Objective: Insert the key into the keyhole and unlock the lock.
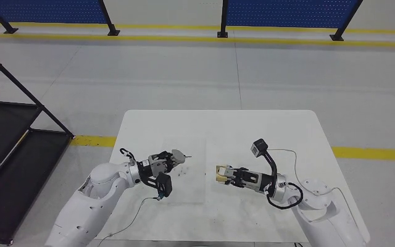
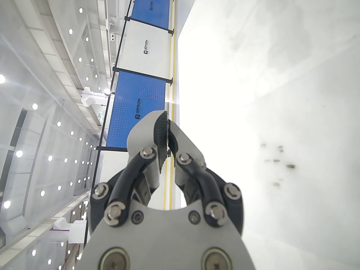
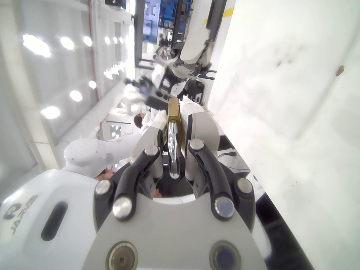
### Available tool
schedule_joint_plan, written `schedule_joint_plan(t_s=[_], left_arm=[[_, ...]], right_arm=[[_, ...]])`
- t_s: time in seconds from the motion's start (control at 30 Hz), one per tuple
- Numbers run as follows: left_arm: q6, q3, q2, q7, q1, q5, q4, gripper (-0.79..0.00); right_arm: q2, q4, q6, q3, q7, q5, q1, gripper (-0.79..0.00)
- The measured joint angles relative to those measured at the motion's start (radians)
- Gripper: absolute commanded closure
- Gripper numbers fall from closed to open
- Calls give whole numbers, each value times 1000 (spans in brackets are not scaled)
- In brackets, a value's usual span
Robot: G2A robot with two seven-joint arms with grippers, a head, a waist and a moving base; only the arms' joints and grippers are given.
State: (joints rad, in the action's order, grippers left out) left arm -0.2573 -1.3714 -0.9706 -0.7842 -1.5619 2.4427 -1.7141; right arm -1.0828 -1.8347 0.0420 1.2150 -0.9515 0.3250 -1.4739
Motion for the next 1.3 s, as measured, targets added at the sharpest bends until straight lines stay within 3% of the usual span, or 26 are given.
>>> schedule_joint_plan(t_s=[0.2, 0.5, 0.63, 0.77, 0.97, 1.3], left_arm=[[15, 9, -2, -16, 5, -30, -12, 0], [302, 50, 6, -129, 66, 218, -32, 0], [439, 76, 7, -205, 100, 294, 13, 0], [528, 95, 6, -285, 140, 268, 64, 0], [559, 110, 3, -351, 182, 183, 105, 0], [557, 108, 4, -352, 184, 196, 107, 0]], right_arm=[[0, 0, 0, 0, 0, 0, 0, 0], [0, 0, 0, 0, 0, 0, 0, 0], [0, 0, 0, 0, 0, 0, 0, 0], [0, 0, 0, 0, 0, 0, 0, 0], [0, 0, 0, 0, 0, 0, 0, 0], [0, 0, 0, 0, 0, 0, 0, 0]])
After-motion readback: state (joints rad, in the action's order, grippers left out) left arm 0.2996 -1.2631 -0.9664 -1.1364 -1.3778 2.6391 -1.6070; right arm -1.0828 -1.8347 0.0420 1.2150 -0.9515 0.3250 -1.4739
